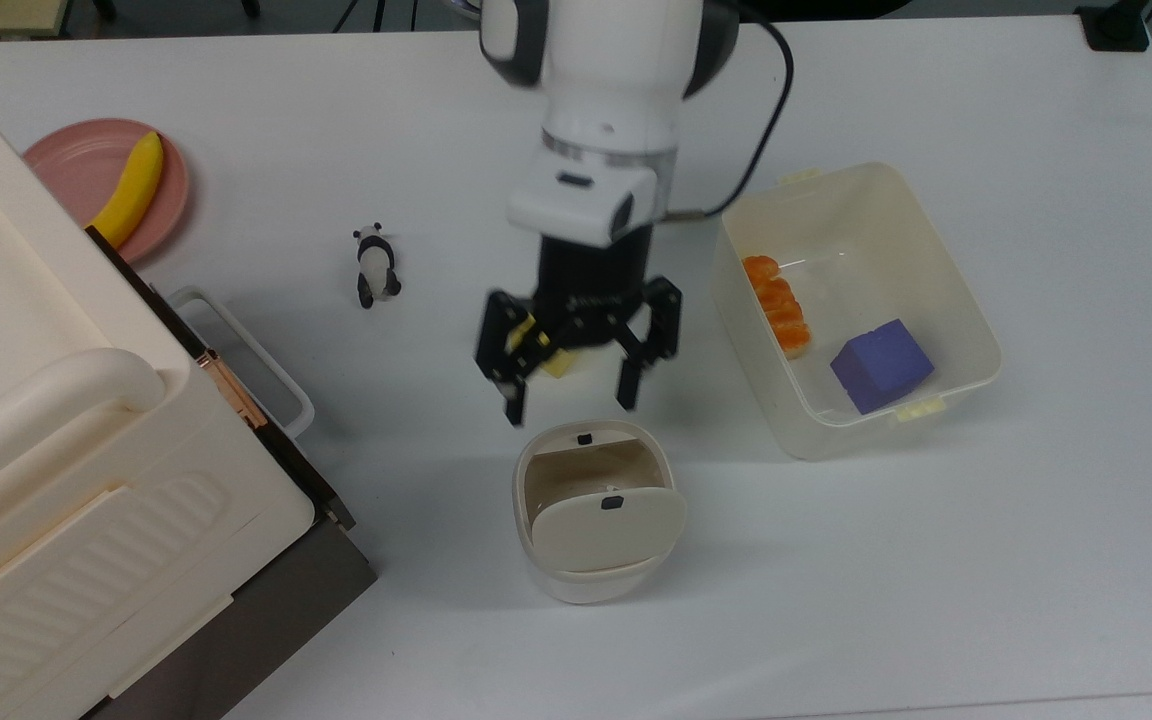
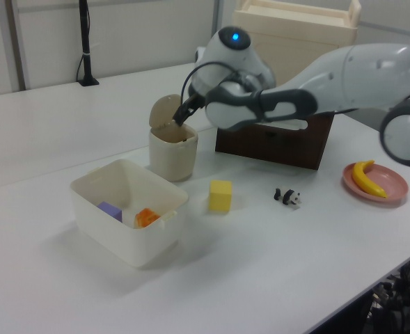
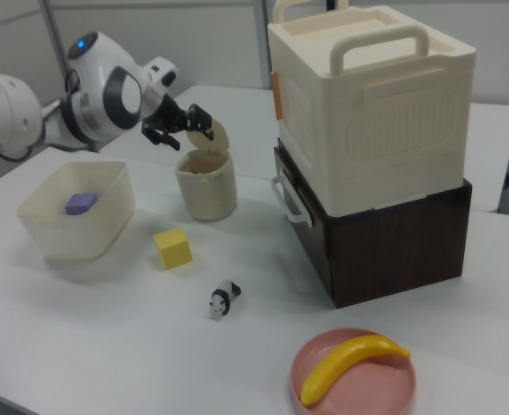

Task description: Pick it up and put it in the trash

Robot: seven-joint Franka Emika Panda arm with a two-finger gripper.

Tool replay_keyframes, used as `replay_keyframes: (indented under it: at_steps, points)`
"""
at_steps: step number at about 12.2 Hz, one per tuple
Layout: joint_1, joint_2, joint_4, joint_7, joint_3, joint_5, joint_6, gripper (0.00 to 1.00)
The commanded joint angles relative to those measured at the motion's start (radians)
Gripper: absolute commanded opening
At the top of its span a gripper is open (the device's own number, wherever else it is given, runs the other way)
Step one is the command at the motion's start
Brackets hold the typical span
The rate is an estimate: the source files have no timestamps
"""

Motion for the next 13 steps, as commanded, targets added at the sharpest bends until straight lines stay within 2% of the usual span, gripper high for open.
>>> replay_keyframes:
  at_steps: [1, 4, 6, 7, 9, 10, 11, 13]
  points:
    - [-0.014, -0.212, -0.132, 0.029, 0.003, 0.038, -0.272, 1.00]
    - [-0.006, -0.313, -0.129, 0.051, 0.003, 0.089, -0.655, 1.00]
    - [-0.008, -0.369, -0.126, 0.086, 0.002, 0.102, -0.832, 1.00]
    - [-0.011, -0.386, -0.123, 0.089, -0.001, 0.118, -0.866, 1.00]
    - [-0.018, -0.436, -0.123, 0.098, -0.023, 0.244, -0.909, 1.00]
    - [-0.015, -0.440, -0.123, 0.097, -0.050, 0.318, -0.888, 1.00]
    - [-0.015, -0.440, -0.132, 0.097, -0.064, 0.363, -0.856, 1.00]
    - [-0.008, -0.449, -0.128, 0.098, -0.073, 0.404, -0.849, 1.00]
